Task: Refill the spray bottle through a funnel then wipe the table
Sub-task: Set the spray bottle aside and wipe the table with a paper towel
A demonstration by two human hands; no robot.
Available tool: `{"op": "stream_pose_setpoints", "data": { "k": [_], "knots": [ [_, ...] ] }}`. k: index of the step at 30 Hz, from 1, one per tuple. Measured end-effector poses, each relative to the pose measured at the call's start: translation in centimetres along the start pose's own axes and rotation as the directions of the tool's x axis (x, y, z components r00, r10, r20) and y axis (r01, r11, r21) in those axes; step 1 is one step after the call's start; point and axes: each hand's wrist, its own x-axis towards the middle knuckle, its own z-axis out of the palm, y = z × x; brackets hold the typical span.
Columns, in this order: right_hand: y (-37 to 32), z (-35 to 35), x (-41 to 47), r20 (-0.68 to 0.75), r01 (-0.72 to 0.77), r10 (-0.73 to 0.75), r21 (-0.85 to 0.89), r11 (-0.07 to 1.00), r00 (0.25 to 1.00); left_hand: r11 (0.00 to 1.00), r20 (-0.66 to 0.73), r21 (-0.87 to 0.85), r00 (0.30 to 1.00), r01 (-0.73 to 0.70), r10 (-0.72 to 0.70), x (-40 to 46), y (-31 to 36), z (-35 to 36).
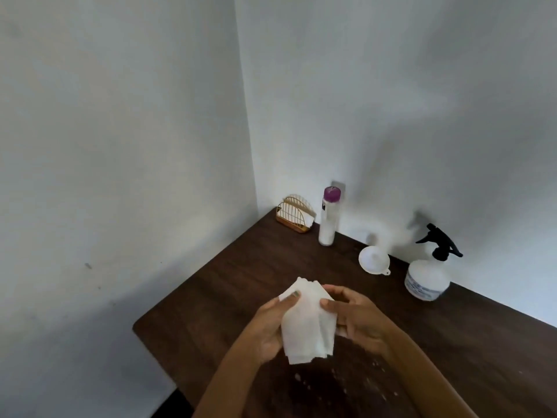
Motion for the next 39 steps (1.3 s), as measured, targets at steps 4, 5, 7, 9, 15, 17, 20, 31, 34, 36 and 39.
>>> {"op": "stream_pose_setpoints", "data": {
  "k": [4,5,7,9,15,17,20,31,34,36,39],
  "knots": [
    [1.6,-0.8,-2.9,0.018,0.004,-0.003,-0.065,0.998,1.0,0.995,-0.112,0.094,0.993,0.031,-0.02,-3.5,-2.5,1.4],
    [1.6,-0.9,-3.8,0.056,0.04,-0.036,-0.075,0.996,0.998,0.99,-0.142,0.144,0.99,-0.002,0.023,-4.4,-2.7,1.9],
    [1.0,-1.1,-5.2,0.124,0.197,-0.185,-0.094,0.976,0.975,0.925,-0.137,0.334,0.962,-0.178,0.235,-5.7,-2.2,2.5],
    [-0.4,-1.0,-6.8,0.166,0.432,-0.417,-0.068,0.899,0.894,0.714,0.017,0.479,0.819,-0.511,0.574,-7.6,-1.0,3.7],
    [-3.0,0.0,-8.4,0.141,0.689,-0.675,-0.127,0.714,0.725,0.663,0.126,0.283,0.712,-0.693,0.691,-8.8,0.9,4.7],
    [-2.1,0.0,-8.1,0.053,0.644,-0.646,-0.173,0.745,0.762,0.71,0.052,0.399,0.788,-0.58,0.614,-7.8,0.1,4.2],
    [-0.7,-0.5,-7.7,-0.037,0.568,-0.608,-0.317,0.76,0.793,0.75,-0.017,0.501,0.861,-0.432,0.508,-6.6,-1.5,3.2],
    [3.0,-2.3,-6.9,0.249,-0.064,-0.11,0.6,0.798,0.962,0.977,0.153,0.094,0.973,-0.189,0.174,-5.5,-2.9,2.1],
    [5.4,-1.6,-6.8,0.266,-0.121,-0.03,0.533,0.837,0.963,0.976,0.163,0.139,0.976,-0.166,0.142,-4.8,-4.0,2.4],
    [6.4,-1.4,-6.2,0.185,-0.11,0.013,0.525,0.844,0.983,0.966,0.127,0.214,0.985,-0.146,0.121,-4.3,-4.8,2.3],
    [7.9,-1.7,-5.4,0.09,-0.145,0.116,0.459,0.877,0.989,0.93,0.032,0.349,0.994,-0.113,0.109,-3.3,-6.3,1.4]
  ]
}}
